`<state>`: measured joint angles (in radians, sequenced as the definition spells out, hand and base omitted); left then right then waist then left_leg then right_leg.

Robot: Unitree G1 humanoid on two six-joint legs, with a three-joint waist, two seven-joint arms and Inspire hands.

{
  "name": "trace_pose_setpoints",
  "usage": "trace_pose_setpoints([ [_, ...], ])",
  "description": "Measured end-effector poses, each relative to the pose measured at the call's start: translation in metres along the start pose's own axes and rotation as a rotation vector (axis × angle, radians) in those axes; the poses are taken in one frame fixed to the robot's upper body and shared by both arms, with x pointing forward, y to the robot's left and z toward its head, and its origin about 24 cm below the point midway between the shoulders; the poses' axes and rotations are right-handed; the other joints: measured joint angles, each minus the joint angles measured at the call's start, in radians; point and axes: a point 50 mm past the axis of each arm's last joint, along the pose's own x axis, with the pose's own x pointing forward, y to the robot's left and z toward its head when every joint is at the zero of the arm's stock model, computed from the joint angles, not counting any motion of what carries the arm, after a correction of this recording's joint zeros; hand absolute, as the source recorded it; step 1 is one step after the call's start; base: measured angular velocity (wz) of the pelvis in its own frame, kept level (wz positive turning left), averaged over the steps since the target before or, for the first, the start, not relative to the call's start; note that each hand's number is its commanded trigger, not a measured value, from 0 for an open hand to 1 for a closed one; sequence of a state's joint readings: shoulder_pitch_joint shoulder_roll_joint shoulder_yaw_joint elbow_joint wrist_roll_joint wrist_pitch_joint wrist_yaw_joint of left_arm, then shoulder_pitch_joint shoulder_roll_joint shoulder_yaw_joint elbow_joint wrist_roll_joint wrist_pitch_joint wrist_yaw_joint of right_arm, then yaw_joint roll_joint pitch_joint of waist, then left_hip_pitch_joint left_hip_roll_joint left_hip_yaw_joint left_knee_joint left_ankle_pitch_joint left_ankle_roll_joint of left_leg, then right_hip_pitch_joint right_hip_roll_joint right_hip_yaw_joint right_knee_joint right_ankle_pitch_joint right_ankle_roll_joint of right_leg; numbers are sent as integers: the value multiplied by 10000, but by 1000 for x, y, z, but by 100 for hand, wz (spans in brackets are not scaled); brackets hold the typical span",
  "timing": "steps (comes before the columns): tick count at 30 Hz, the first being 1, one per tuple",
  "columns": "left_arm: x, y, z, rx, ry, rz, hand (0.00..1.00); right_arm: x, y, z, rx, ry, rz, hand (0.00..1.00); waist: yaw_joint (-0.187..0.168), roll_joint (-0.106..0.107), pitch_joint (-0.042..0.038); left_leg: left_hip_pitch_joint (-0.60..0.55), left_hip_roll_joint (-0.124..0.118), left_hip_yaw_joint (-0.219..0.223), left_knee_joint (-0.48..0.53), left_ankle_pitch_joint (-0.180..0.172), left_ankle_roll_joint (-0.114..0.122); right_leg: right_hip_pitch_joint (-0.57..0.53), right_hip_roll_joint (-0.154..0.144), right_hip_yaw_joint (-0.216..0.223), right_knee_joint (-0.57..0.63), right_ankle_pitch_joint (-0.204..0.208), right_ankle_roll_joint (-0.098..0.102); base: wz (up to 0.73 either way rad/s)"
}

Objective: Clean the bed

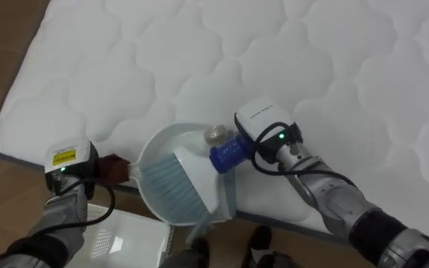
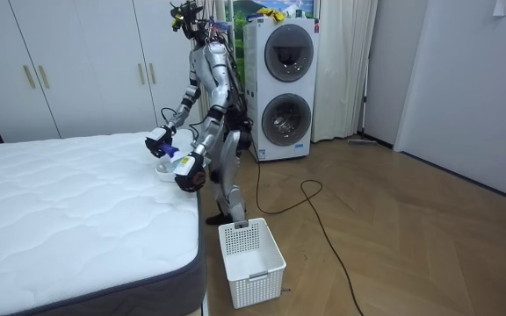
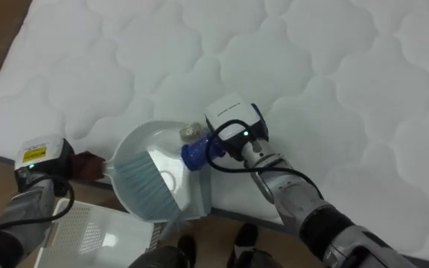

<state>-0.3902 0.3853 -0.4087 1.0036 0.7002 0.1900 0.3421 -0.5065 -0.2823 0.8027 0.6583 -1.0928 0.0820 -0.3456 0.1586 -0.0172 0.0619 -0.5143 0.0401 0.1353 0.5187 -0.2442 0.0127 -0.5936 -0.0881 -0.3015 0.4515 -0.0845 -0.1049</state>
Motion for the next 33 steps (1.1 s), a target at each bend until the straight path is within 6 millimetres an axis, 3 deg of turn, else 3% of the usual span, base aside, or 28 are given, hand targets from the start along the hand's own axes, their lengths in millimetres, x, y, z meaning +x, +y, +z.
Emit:
trace_pose_setpoints([
  [11, -1, -3, -2, 38, -15, 3, 100, 1, -1, 1, 67, -122, -81, 100, -31, -1, 0, -31, 11, -5, 57, 0, 2, -25, 7, -4, 20, -5, -12, 0],
  [17, -2, -4, -5, 162, 99, 131, 100, 0, -6, -11, 36, 371, -777, 100, -119, -10, 2, -63, 7, -3, 117, -1, 3, -29, -5, 1, 72, -7, -14, 0],
  [19, -2, -4, -5, 166, 96, 193, 100, 0, -9, -17, 53, 639, -989, 100, -146, -30, -4, -94, 9, -8, 62, -5, 11, -53, -4, 2, 92, -15, -10, 4],
  [30, -3, 0, -8, 121, 416, 945, 100, -21, -19, -91, 998, 3790, -2871, 100, -431, -697, -31, -67, 19, 16, 161, -26, 66, -80, -66, 28, 316, -82, -32, 1],
  [33, -6, -2, -8, -268, 503, 1054, 100, -29, -20, -104, 1551, 4605, -3510, 100, -570, -750, -25, -62, 38, 32, 207, -43, 77, -69, -67, 58, 344, -82, -33, 0],
])
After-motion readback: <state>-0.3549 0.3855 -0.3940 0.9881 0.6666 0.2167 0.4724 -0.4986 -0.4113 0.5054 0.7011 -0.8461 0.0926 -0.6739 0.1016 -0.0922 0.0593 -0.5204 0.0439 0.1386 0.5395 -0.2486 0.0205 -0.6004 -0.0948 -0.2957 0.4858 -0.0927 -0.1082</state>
